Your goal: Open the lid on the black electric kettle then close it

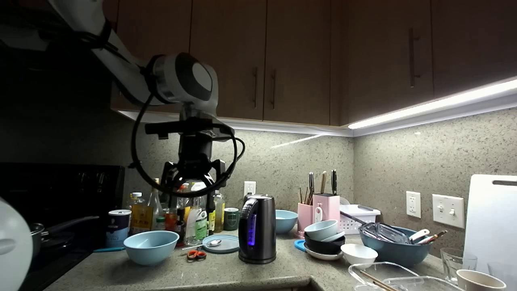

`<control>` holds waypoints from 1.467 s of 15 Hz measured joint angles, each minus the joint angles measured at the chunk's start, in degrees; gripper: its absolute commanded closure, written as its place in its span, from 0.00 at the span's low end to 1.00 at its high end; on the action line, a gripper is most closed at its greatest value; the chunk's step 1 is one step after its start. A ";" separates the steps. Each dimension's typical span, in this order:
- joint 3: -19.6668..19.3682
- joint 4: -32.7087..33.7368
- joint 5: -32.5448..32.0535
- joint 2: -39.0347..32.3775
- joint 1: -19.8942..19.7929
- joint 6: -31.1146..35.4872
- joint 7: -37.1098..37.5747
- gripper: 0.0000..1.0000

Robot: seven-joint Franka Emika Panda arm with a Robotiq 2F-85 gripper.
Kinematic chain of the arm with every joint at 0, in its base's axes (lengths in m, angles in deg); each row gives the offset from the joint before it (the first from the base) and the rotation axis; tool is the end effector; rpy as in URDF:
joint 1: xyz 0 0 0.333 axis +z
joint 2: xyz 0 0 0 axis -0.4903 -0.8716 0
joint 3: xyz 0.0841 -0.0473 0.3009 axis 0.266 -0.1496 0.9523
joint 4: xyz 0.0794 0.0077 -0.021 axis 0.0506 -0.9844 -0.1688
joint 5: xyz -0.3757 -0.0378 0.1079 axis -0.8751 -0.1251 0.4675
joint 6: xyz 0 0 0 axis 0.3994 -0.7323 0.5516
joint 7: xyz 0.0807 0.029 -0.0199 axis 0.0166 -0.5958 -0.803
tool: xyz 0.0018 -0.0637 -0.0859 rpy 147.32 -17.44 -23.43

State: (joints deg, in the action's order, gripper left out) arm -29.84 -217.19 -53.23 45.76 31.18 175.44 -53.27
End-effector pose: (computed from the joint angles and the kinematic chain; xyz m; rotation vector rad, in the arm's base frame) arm 0.3803 0.0328 0.4604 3.0314 0.1842 -0.2285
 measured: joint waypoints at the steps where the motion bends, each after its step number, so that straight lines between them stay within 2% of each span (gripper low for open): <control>1: 0.30 1.66 -1.90 -1.87 0.00 1.75 -0.03 0.00; 5: 1.50 11.69 -11.36 -12.33 0.00 8.45 -0.03 0.00; 8: 1.50 21.45 -17.64 -20.65 -0.02 10.20 -0.25 0.00; 9: 1.41 23.41 -17.87 -22.28 -0.02 10.16 -0.29 0.00; 15: 1.33 23.03 -16.88 -22.40 0.04 10.16 -0.11 0.00; 19: 1.28 23.63 -9.59 -24.51 0.05 13.09 7.06 0.00; 22: 1.29 24.81 -8.09 -28.33 0.13 20.22 14.90 0.00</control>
State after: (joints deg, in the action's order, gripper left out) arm -28.56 -192.38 -61.31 17.42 31.31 195.67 -38.37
